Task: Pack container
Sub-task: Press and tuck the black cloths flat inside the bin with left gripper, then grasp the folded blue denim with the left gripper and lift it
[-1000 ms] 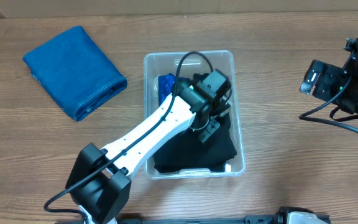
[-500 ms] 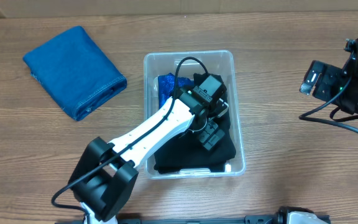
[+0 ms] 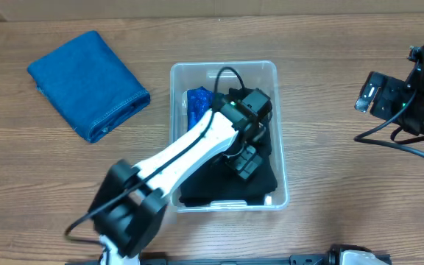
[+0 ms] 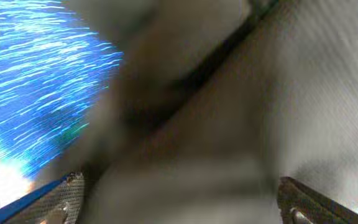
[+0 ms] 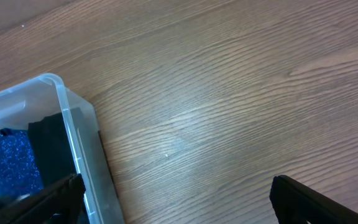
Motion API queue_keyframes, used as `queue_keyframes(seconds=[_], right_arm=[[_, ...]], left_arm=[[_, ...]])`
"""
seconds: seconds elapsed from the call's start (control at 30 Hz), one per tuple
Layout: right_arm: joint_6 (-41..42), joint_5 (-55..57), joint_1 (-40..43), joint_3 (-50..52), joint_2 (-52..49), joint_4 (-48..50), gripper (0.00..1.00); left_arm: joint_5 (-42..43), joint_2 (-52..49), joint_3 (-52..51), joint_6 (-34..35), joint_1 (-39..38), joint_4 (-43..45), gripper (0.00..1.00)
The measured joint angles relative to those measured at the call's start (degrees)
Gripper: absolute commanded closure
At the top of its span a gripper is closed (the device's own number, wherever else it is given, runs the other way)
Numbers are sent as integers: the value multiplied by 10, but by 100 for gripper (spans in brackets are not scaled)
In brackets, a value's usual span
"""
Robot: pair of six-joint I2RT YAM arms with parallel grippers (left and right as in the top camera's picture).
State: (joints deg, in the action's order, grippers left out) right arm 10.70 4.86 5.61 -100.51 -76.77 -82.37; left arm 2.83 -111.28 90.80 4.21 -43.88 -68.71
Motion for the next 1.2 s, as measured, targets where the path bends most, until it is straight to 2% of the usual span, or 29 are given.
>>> queue_keyframes(seconds=[0.1, 0.17, 0.23, 0.33, 0.43, 0.5, 0.67, 0.73, 0.83, 0.97, 1.2], right_arm=[[0, 0, 0, 0, 0, 0, 0], [0, 0, 0, 0, 0, 0, 0], [0, 0, 0, 0, 0, 0, 0], [0, 0, 0, 0, 0, 0, 0], [0, 0, 0, 0, 0, 1, 0], [0, 0, 0, 0, 0, 0, 0], [0, -1, 0, 0, 0, 0, 0], [0, -1, 0, 0, 0, 0, 0], [0, -1, 0, 0, 0, 1, 0], [0, -1, 0, 0, 0, 4, 0], [-1, -1, 0, 21, 0, 12, 0]], left_arm=[[-63, 91, 37, 32, 18, -20, 0], [-84, 170, 54, 57, 61, -13, 0], [-96, 232, 59, 77, 129, -11, 0], [-96, 275, 64, 110, 309, -6, 0], [-44, 255, 42, 125, 470, 38, 0], [23, 227, -12, 129, 573, 85, 0], [172, 129, -105, 117, 720, 190, 0], [221, 88, -120, 105, 762, 224, 0], [251, 47, -124, 78, 793, 261, 0], [277, -1, -125, 34, 791, 307, 0], [290, -73, -125, 29, 792, 390, 0]])
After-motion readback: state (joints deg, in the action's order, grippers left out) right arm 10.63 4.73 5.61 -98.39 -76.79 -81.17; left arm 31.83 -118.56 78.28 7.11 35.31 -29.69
